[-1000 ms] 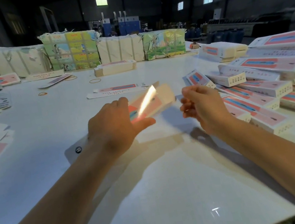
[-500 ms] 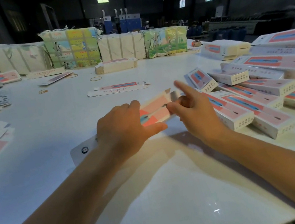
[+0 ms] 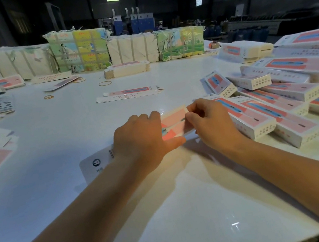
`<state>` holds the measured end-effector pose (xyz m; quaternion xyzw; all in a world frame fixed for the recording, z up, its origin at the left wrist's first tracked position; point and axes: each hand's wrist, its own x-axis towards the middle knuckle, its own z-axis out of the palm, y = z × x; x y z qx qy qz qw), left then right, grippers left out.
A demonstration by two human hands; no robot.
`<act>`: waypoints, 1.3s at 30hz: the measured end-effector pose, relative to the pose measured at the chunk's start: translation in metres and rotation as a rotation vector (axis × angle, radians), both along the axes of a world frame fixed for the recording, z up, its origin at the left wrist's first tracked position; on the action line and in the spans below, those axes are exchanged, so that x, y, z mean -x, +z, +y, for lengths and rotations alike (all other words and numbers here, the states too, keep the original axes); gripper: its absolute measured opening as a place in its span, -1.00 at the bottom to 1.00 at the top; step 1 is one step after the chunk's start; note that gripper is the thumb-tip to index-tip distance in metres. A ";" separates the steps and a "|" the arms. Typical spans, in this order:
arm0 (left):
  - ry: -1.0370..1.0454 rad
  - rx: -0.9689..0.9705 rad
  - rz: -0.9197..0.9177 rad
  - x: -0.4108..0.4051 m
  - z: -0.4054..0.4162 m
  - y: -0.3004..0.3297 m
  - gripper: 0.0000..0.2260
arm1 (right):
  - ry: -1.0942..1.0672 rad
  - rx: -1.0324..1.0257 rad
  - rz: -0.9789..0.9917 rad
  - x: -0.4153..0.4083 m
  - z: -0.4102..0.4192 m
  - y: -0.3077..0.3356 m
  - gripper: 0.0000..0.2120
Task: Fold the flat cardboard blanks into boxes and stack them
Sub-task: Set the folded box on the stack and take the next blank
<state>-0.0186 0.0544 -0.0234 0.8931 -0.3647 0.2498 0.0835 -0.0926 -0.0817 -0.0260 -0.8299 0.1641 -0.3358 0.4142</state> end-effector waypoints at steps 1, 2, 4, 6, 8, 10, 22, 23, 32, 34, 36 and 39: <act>0.016 -0.022 -0.041 0.002 -0.001 0.000 -0.48 | -0.009 -0.007 -0.007 0.000 0.000 0.000 -0.82; 0.025 -0.037 -0.081 0.004 -0.002 -0.001 -0.47 | -0.017 -0.018 -0.013 -0.001 0.001 0.000 -0.82; 0.014 -0.040 -0.186 0.011 -0.004 0.000 -0.46 | -0.030 -0.042 -0.014 -0.001 0.001 0.000 -0.81; -0.001 -0.023 -0.239 0.016 -0.003 0.003 -0.46 | -0.031 -0.046 -0.012 0.000 0.002 -0.001 -0.79; -0.022 -0.029 -0.180 0.013 -0.006 0.001 -0.45 | -0.017 -0.023 0.008 -0.001 0.001 -0.001 -0.78; -0.020 -0.040 -0.035 0.005 -0.008 -0.003 -0.44 | 0.001 -0.013 0.055 -0.001 0.000 0.000 -0.77; -0.054 0.180 0.162 0.008 0.000 0.017 -0.46 | 0.513 -1.109 -0.153 0.003 -0.008 0.016 -0.58; -0.053 0.191 0.166 0.009 0.000 0.016 -0.45 | 0.568 -1.101 -0.153 0.002 -0.006 0.015 -0.63; -0.144 0.153 0.160 0.012 0.003 0.008 -0.49 | 0.236 0.251 -0.210 0.010 -0.013 0.001 -0.77; -0.146 0.173 0.146 0.011 0.005 0.006 -0.50 | 0.196 0.475 -0.187 0.011 -0.014 0.001 -0.82; -0.136 0.180 0.143 0.009 0.007 0.005 -0.50 | 0.213 0.463 -0.126 0.011 -0.011 0.001 -0.91; -0.121 0.170 0.110 0.007 0.009 0.004 -0.50 | 0.338 -0.032 -0.140 0.009 -0.002 0.000 -0.72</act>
